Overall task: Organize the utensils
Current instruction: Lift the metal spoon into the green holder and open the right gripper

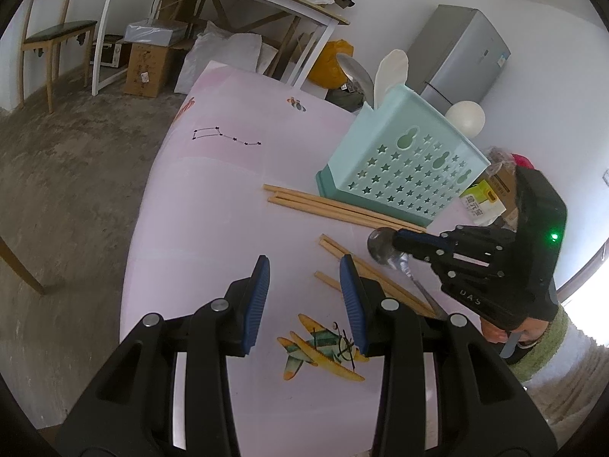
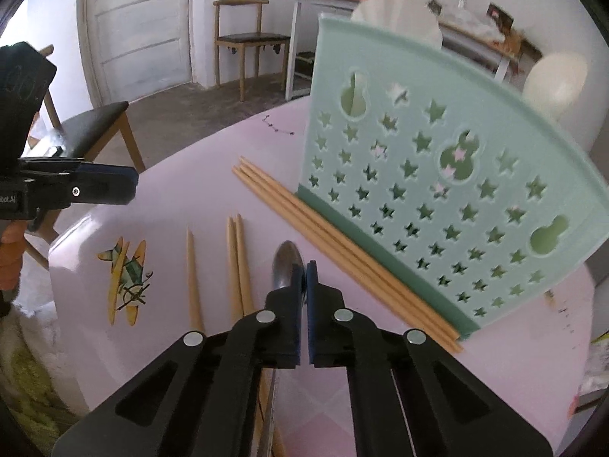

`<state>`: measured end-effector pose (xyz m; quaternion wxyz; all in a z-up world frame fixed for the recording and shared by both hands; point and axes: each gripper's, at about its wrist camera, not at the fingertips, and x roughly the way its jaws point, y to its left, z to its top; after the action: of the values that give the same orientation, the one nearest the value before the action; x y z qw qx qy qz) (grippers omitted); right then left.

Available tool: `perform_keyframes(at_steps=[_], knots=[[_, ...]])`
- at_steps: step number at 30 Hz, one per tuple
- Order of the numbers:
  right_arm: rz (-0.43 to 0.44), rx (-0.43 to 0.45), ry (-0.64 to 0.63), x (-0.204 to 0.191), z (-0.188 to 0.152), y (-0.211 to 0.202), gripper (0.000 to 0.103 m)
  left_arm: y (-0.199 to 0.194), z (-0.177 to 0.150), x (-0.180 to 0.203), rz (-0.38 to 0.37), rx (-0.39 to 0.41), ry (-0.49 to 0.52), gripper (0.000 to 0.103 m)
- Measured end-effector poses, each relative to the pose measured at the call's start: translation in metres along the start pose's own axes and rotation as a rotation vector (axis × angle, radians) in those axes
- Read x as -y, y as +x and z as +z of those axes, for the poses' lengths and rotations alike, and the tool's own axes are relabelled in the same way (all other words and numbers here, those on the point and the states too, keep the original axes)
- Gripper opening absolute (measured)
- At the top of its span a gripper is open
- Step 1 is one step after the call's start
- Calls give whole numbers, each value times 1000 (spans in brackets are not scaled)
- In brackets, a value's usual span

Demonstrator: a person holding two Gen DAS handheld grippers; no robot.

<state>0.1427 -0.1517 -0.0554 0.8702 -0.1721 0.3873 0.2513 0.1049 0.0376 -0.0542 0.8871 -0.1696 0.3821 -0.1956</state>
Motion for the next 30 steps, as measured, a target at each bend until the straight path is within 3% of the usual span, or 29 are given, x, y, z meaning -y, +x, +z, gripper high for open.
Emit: perform_keyframes(at_steps=[10,21,30], knots=[[-86,111,80,15,3,-43,1,-1,-1,-1,5,4,0,36],[-204,427,313,53,17,-135,1,-1,-2,-1,6,2,1,35],[-272,548,319,72,25,-178,1,0,-4,0,17,4,-9,35]])
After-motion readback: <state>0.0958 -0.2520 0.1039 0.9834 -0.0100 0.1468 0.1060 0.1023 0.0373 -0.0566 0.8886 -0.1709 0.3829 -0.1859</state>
